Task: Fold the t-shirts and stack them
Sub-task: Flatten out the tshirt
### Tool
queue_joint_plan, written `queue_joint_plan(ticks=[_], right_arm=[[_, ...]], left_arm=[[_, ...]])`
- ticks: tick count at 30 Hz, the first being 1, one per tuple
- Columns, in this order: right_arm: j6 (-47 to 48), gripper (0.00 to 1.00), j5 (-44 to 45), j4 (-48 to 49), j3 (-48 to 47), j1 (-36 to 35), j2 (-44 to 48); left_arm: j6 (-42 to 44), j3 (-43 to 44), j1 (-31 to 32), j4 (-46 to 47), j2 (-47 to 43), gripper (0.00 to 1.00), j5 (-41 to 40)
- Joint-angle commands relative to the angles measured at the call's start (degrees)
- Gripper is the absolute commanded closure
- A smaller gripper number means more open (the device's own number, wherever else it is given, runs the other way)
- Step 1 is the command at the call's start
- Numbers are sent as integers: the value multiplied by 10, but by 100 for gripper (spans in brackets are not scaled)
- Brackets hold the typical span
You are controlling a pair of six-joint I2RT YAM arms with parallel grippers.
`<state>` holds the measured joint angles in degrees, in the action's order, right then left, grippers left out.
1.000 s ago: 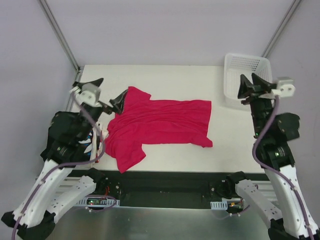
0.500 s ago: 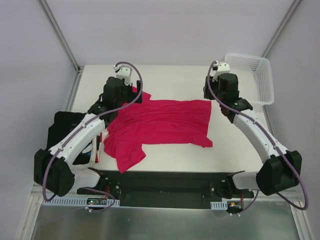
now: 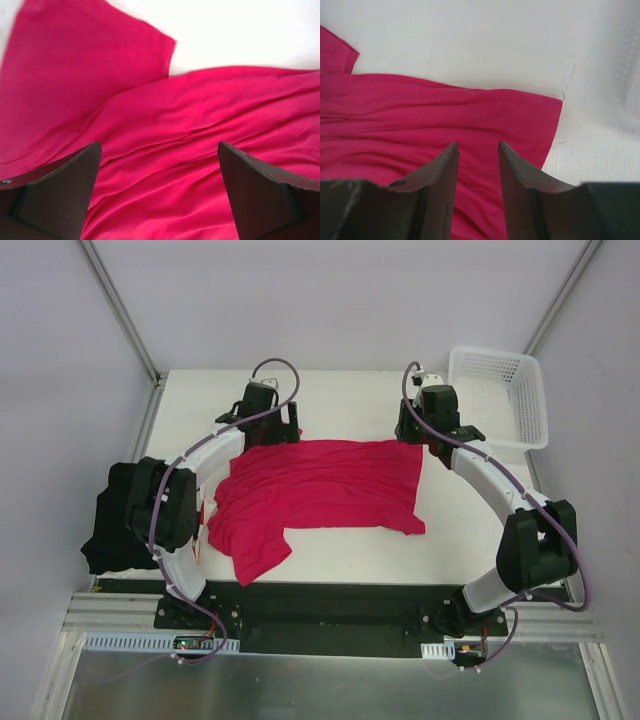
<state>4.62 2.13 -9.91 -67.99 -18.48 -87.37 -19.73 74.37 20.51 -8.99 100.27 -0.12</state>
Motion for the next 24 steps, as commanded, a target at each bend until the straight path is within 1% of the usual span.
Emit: queue_joint_plan(ticks=[1,3,4,10,14,21,24], right_arm=[[-25,60,-15,6,-40,13,-16],[-30,60,-16,5,-44,19,-27],[-32,60,-36,5,-46,20,-29],[-44,61,-63,5,-56,32,-39],[-44,61,-78,6,-64,34,-39],[-44,62,-99,6,-79,37,-32],[-61,62,-109,6,-80,40,-18]], left_arm=[[-41,43,-18,-29,42,1,53],[-48,47,-24,-30,55,1,64],[-50,52,-29,-29,69,1,71],[-57,87,-41,-29,127,1,90],[-58,117,-48,-29,168,1,114],[-65,160,-55,-28,225,1,130],[-69,179,-58,-29,249,1,139]])
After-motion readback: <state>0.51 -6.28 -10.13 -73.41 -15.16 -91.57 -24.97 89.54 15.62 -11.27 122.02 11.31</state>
